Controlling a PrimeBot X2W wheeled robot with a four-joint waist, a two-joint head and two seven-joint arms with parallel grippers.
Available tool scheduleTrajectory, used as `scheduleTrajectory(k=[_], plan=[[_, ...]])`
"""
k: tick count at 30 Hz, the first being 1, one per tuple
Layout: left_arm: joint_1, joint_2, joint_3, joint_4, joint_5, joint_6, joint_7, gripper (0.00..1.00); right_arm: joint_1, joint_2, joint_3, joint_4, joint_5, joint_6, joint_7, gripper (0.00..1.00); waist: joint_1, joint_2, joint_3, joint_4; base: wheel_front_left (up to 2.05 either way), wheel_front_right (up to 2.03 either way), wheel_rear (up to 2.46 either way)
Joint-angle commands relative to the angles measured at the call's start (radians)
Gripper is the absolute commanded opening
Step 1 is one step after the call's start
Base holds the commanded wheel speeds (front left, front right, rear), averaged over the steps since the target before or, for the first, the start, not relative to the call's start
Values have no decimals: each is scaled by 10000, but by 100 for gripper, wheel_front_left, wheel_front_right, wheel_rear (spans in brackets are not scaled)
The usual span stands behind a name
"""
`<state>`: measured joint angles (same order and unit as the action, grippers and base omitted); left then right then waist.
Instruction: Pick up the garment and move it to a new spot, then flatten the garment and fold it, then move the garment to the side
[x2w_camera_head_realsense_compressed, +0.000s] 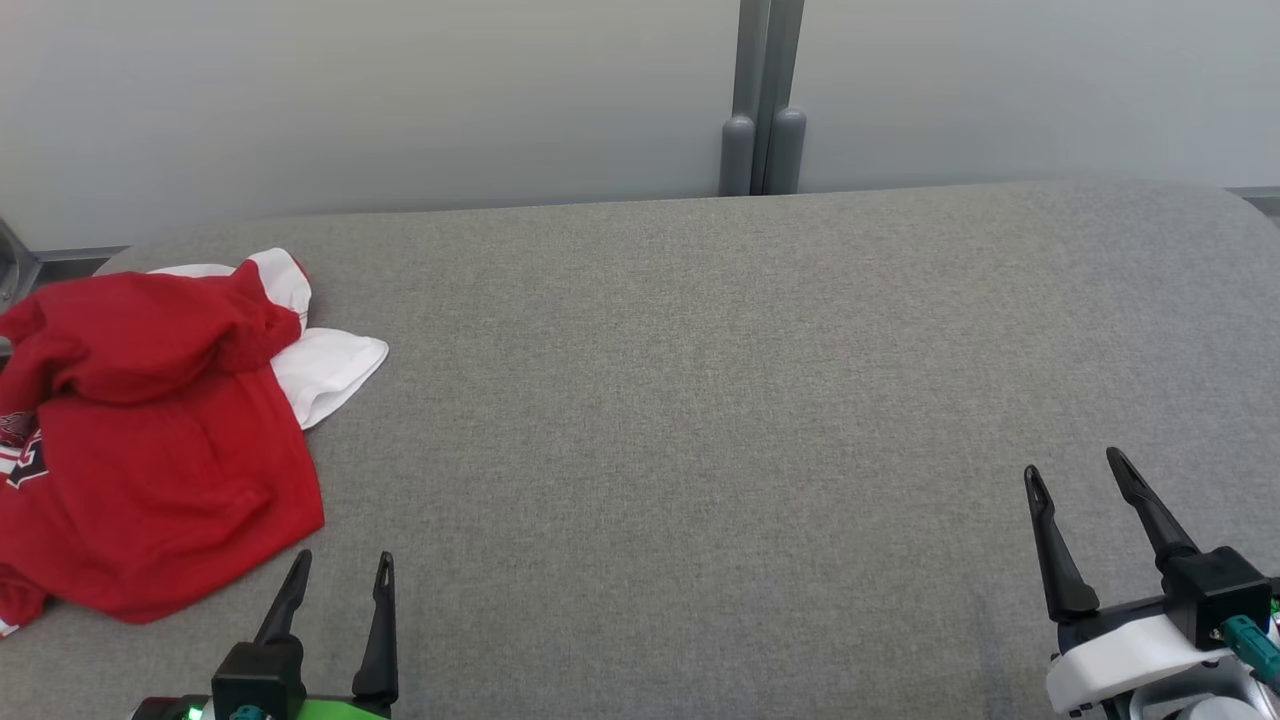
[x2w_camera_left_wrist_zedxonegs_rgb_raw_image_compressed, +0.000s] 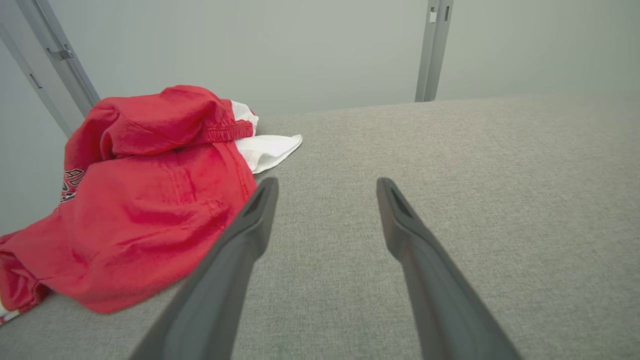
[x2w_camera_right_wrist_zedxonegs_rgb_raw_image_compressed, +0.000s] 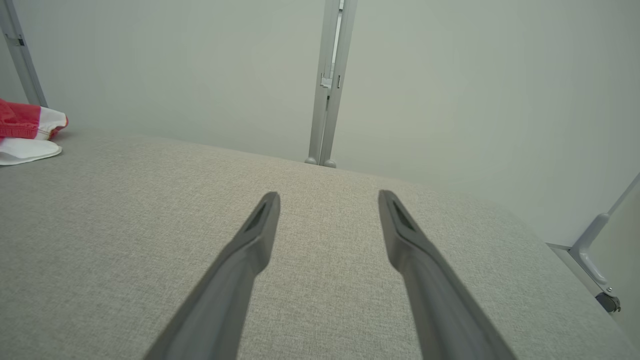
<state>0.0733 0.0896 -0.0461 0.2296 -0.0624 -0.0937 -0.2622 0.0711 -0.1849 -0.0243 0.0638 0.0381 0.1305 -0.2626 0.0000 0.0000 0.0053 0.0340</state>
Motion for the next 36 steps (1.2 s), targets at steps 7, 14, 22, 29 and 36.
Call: scheduleTrajectory(k=[7,14,22,29,36], plan=[[45,-121,165,267,-410,-109,-39,100,76,-5,-80,171,233,4,-32,100,0,0,21,-6,0,0,0],[-37,-207,266,353,-587,-185,-39,100,69,-29,-66,248,377,4,-32,100,0,0,50,3,0,0,0],[-153,-259,316,441,-623,-245,-39,100,-18,-41,-42,238,399,4,-32,100,0,0,127,43,0,0,0],[-333,-277,347,414,-597,-272,-39,100,-296,18,243,108,380,4,-32,100,0,0,358,487,0,0,0],[-329,-327,370,459,-683,-231,-39,100,-494,-90,608,204,353,2,-32,100,0,0,396,1775,0,0,0]])
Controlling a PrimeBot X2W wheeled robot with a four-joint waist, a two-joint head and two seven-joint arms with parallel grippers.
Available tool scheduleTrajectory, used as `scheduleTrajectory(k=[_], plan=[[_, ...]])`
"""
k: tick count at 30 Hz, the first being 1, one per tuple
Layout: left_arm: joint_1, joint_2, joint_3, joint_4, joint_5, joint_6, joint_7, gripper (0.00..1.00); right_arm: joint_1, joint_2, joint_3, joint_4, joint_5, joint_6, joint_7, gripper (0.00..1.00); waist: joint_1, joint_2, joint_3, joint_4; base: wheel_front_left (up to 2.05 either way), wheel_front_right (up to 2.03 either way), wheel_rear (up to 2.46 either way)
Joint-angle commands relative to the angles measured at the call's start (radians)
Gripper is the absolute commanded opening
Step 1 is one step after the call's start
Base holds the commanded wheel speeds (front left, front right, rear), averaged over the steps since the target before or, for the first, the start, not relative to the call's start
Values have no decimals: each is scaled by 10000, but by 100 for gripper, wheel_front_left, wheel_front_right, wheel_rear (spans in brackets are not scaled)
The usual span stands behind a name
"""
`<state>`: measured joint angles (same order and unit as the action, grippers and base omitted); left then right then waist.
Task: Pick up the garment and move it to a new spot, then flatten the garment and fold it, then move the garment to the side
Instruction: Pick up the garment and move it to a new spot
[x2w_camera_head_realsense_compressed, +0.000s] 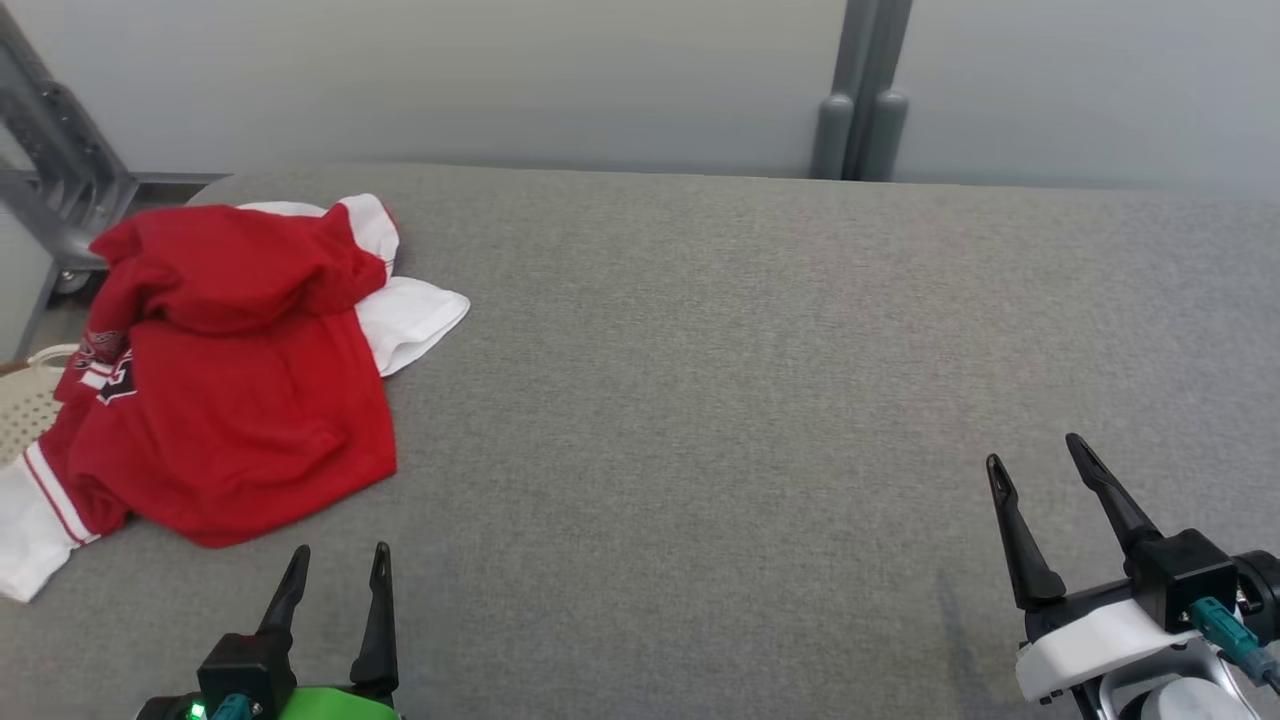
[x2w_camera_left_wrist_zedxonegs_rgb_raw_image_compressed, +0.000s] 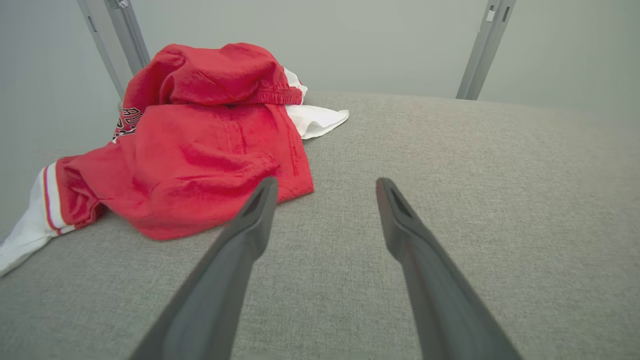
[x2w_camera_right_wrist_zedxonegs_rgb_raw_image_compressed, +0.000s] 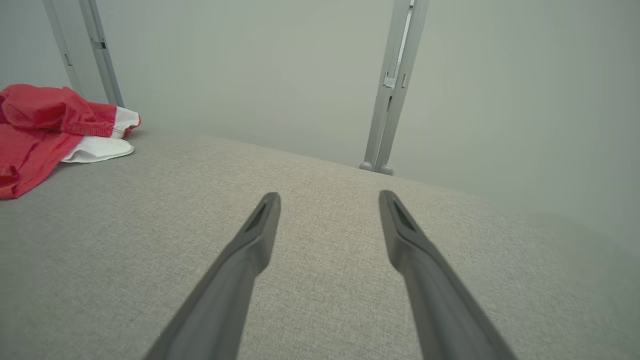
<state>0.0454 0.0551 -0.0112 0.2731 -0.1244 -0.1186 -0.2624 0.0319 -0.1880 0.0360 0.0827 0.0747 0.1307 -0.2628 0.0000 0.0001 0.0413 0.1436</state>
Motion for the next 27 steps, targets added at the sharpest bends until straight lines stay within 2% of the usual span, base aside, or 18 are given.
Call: scheduleTrajectory(k=[1,7,8,14,20,27], plan=[[-30,13,10,31,-57,25,-37,100,-118,-71,25,32,-6,1,-30,100,0,-1,15,924,0,0,0],[330,-18,137,19,-162,128,-37,100,-256,-126,362,195,49,1,-30,100,0,-1,-290,2603,0,0,0],[330,-18,137,19,-162,128,-37,100,-256,-126,362,195,49,1,-30,100,0,-1,-290,2603,0,0,0],[648,-27,350,-17,-158,113,-37,100,-388,-27,678,338,113,1,-30,100,0,-1,-597,3627,0,0,0],[879,-37,620,-366,-222,215,-37,100,-727,-46,1138,568,165,1,-30,100,0,-1,-520,3733,0,0,0],[829,-45,587,-526,-153,185,-37,100,-607,-37,1147,615,255,1,-30,100,0,-1,-579,3678,0,0,0]])
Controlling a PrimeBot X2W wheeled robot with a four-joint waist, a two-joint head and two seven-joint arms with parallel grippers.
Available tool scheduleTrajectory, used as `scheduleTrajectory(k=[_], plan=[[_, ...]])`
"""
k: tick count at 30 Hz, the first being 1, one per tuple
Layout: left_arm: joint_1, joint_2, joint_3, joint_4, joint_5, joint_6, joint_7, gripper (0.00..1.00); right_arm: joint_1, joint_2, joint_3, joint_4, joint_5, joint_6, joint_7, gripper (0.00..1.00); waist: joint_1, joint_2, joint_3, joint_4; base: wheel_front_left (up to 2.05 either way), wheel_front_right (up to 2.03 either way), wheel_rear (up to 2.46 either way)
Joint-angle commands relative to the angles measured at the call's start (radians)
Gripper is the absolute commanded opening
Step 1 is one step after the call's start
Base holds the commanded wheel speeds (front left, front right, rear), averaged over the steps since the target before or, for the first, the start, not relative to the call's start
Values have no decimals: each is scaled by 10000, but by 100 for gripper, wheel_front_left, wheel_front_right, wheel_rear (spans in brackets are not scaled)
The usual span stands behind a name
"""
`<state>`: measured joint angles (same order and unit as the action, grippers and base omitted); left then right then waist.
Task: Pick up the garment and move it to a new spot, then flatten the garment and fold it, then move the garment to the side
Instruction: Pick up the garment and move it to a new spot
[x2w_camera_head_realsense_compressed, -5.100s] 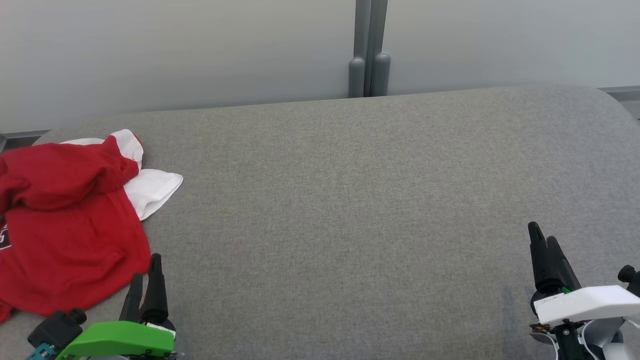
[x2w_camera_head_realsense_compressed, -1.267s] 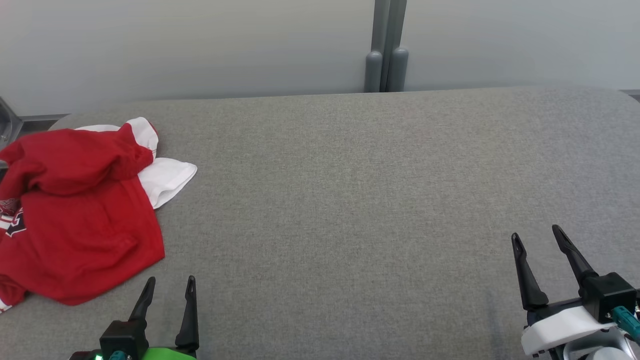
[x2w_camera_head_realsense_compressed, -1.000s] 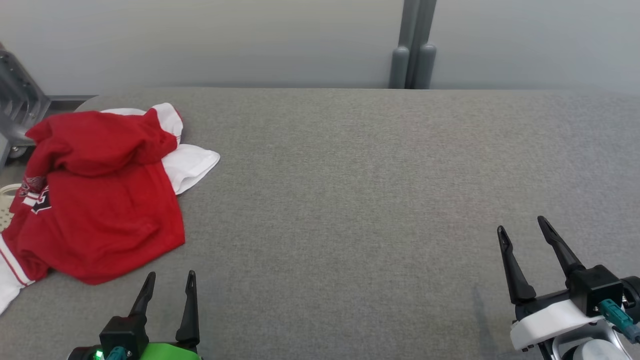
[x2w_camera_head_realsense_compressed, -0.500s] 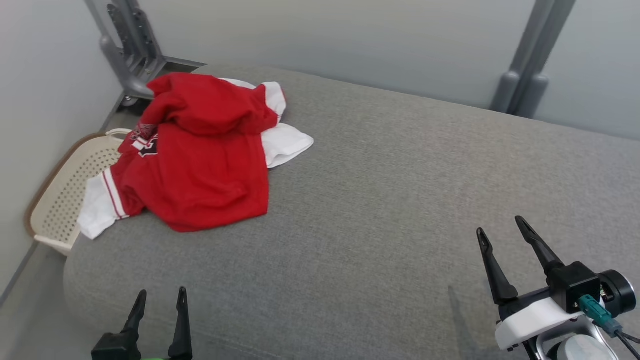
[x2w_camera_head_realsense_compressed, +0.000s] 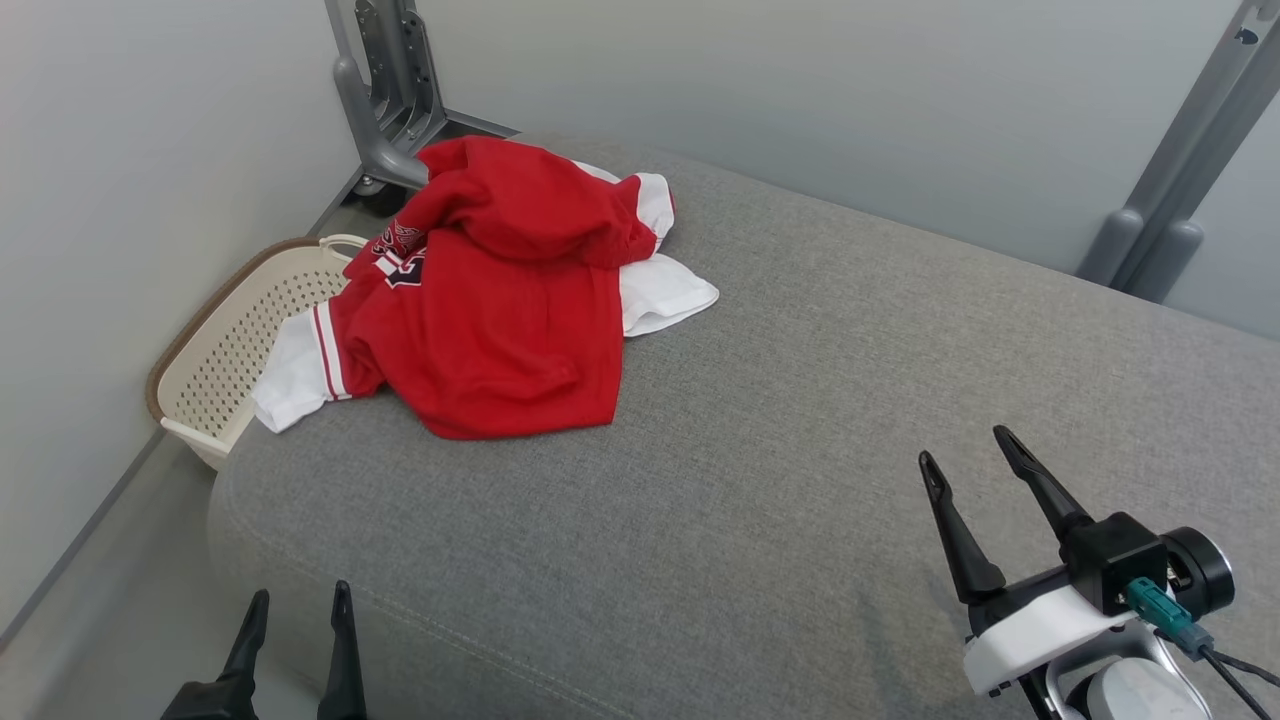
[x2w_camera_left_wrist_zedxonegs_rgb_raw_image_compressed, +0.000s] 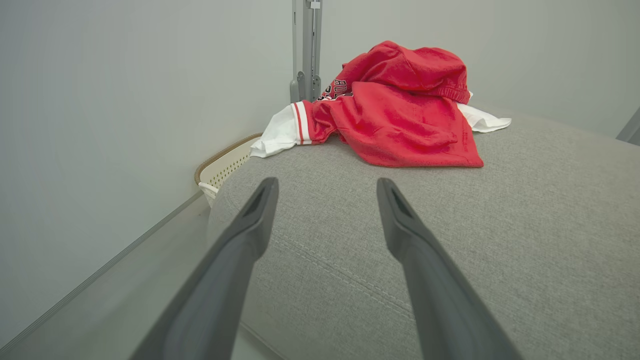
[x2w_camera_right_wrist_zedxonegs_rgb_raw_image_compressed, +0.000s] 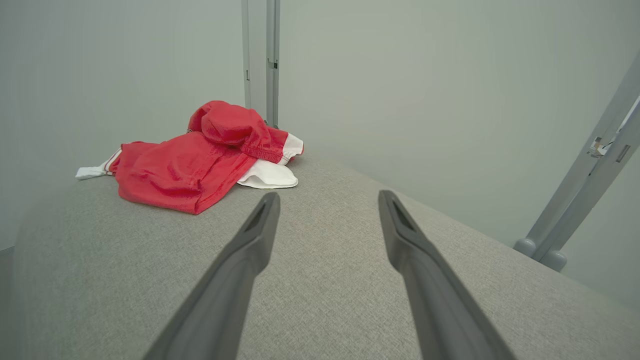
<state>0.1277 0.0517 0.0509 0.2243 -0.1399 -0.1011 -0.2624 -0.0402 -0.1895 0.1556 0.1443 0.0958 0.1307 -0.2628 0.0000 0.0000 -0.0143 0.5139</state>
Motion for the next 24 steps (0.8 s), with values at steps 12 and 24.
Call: scheduleTrajectory(k=[12,24], plan=[[-2291,-8,-556,511,-858,366,20,100,209,-130,-299,-391,-132,1,-30,100,0,0,839,-990,0,0,0],[-7191,471,-481,3256,-1595,631,2181,100,-927,-709,-199,-789,-178,1,-30,100,0,0,3329,-2415,0,0,0]])
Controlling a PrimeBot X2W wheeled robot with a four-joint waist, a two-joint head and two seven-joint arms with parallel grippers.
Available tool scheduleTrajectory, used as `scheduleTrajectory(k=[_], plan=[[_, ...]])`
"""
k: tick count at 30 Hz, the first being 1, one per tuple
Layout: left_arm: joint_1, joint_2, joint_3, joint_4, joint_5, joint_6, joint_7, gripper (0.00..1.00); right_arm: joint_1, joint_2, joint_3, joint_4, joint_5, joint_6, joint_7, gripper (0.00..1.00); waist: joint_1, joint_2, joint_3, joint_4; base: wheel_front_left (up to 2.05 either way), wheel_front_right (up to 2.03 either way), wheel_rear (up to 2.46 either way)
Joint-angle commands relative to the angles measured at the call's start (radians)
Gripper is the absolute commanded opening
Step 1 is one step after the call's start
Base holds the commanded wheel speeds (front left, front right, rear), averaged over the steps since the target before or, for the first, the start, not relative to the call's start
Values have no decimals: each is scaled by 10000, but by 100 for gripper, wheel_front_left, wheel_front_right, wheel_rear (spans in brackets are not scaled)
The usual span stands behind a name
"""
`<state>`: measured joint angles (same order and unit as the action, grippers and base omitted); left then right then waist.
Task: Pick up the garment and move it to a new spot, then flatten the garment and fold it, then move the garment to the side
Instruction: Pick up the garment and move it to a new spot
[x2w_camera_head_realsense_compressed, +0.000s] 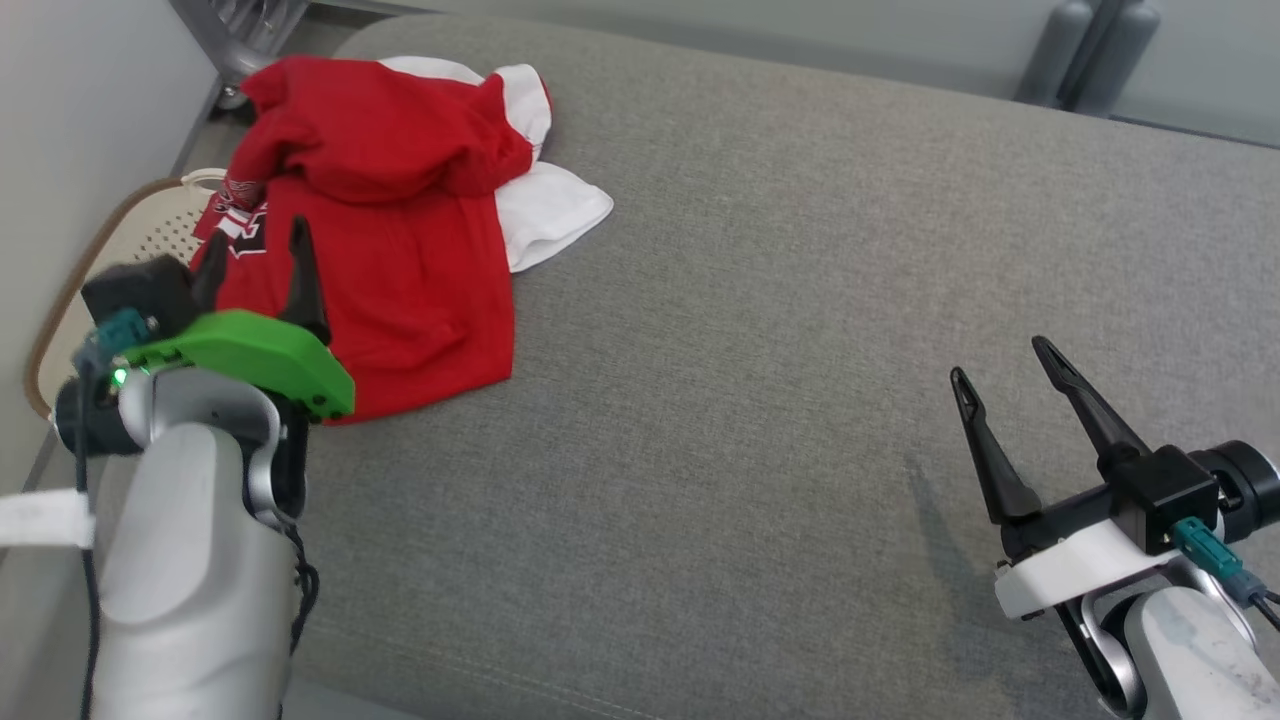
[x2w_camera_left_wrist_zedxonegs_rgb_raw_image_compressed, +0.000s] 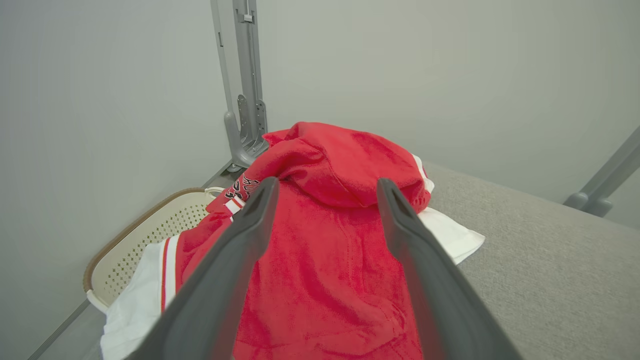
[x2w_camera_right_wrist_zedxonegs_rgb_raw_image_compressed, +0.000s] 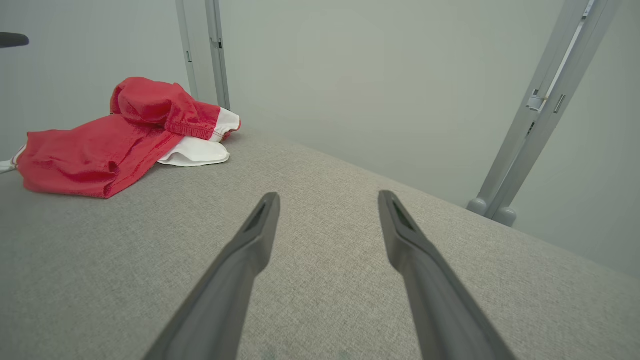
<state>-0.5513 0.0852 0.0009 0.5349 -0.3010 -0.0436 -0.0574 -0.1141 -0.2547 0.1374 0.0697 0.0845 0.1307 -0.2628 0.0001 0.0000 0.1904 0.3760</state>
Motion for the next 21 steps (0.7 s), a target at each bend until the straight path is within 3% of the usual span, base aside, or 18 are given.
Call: scheduleTrajectory(k=[1,9,21], plan=[[-401,136,19,150,15,55,131,100,-187,-57,-17,-43,-65,1,-30,100,-1,0,1282,-1037,0,0,0],[-2768,770,291,1927,-270,218,1409,100,-540,34,-116,-138,-91,1,-30,100,-1,0,2381,-1994,0,0,0],[-4265,1829,43,3980,43,474,2591,100,-448,294,-38,-316,-105,1,-30,100,-1,0,2857,-2830,0,0,0]])
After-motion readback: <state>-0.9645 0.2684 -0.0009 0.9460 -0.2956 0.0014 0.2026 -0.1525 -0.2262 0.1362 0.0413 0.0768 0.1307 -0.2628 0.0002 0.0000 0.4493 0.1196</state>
